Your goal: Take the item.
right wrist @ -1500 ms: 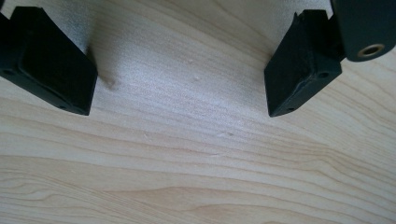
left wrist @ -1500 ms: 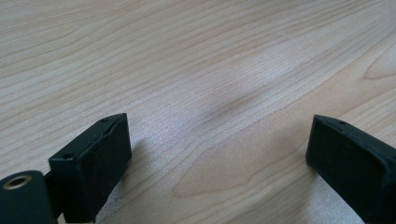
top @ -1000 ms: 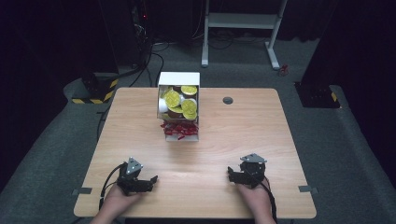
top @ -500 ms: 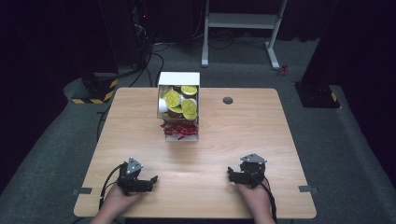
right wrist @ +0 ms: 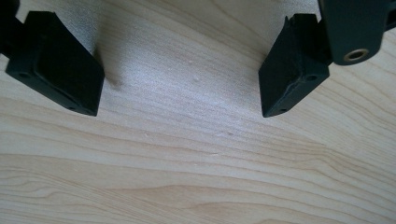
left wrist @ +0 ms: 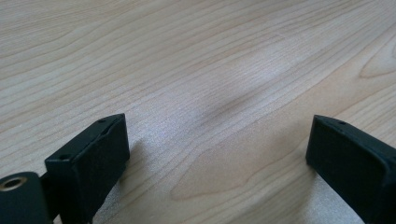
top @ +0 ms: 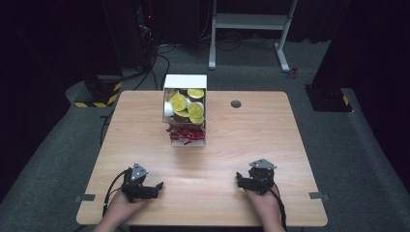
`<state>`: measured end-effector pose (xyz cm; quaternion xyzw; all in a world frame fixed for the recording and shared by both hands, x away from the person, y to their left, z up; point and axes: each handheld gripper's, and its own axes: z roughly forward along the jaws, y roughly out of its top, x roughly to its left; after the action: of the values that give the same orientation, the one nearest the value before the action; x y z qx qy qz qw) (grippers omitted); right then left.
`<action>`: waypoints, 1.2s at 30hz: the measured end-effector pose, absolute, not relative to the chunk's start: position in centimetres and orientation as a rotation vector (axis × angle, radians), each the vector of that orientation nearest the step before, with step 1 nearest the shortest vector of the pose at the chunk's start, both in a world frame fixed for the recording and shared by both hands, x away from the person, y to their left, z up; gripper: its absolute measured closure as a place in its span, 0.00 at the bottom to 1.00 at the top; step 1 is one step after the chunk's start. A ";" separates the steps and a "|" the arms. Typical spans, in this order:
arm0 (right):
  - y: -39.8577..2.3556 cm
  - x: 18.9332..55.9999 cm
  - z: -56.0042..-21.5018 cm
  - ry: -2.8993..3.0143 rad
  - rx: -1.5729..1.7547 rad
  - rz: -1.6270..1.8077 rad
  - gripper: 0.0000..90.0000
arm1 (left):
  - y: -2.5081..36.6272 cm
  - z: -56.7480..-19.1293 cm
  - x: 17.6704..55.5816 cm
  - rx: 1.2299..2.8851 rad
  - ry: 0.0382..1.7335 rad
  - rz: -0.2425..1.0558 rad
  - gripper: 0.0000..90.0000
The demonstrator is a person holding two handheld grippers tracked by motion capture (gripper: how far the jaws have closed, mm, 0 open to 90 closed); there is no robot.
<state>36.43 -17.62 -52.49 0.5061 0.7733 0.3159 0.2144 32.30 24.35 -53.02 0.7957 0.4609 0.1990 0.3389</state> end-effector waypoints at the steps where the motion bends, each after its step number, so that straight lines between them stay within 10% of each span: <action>1: -17.5 36.4 -52.5 2.145 1.407 0.875 0.17 | 24.4 -53.0 32.3 2.072 1.198 0.520 0.07; 36: -15.9 33.7 -50.0 2.132 1.223 1.097 0.28 | 24.2 -53.1 32.4 2.084 1.181 0.515 0.05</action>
<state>33.71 -15.87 -50.03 0.4429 0.7721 0.3973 0.2234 32.36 24.24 -53.05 0.8003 0.4533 0.1976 0.3390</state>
